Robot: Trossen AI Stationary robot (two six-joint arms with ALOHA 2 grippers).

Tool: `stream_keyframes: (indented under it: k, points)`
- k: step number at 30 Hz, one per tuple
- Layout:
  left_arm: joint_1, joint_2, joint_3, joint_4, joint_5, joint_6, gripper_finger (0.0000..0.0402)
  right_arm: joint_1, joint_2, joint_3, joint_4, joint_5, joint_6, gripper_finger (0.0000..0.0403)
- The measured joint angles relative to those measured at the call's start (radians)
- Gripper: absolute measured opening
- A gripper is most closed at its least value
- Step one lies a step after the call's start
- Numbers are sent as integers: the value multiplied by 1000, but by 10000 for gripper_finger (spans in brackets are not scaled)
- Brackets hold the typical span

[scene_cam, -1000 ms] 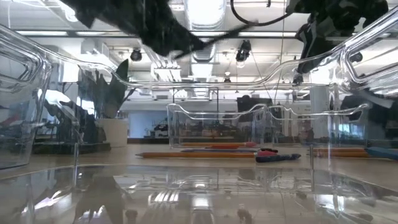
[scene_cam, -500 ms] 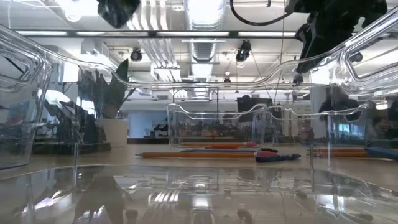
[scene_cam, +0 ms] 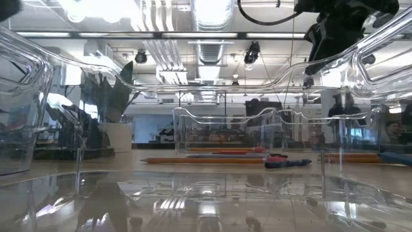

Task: Sort crayons/erasers/pens/pencils in bins
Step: Put the black pen into the bottom left transparent bin

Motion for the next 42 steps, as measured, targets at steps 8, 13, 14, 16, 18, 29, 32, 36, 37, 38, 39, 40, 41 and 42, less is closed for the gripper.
stream_keyframes:
  k: [8,13,14,16,18,29,32,36,37,38,39,40,41,42]
  points:
    - [-102,-13,-4,-299,-5,-287,17,0,0,0,2,0,0,95]
    - [-103,30,-42,-341,5,-310,17,0,0,0,2,0,0,95]
    - [-103,39,-48,-341,5,-310,17,0,0,0,2,0,0,95]
    - [-103,65,-55,-342,5,-310,17,0,0,0,3,0,0,95]
    - [-103,95,-58,-341,5,-310,17,0,0,0,3,0,0,95]
    - [-103,243,-60,-334,15,-310,18,0,0,0,5,0,0,95]
    - [-103,265,-60,-331,26,-310,18,0,0,0,6,0,0,95]
    - [-103,271,-60,-332,35,-312,18,0,0,0,6,0,0,95]
    - [-103,269,-60,-332,36,-312,19,0,0,0,6,0,0,95]
    - [-102,267,-60,-332,39,-313,21,0,0,0,6,0,0,95]
    - [-101,264,-60,-332,40,-318,26,0,0,0,6,0,0,95]
    - [-101,261,-60,-332,40,-332,33,0,0,0,7,0,0,95]
    - [-100,259,-60,-332,40,-339,41,0,0,0,7,0,0,95]
    - [-100,257,-60,-332,41,-346,51,0,0,0,7,0,0,95]
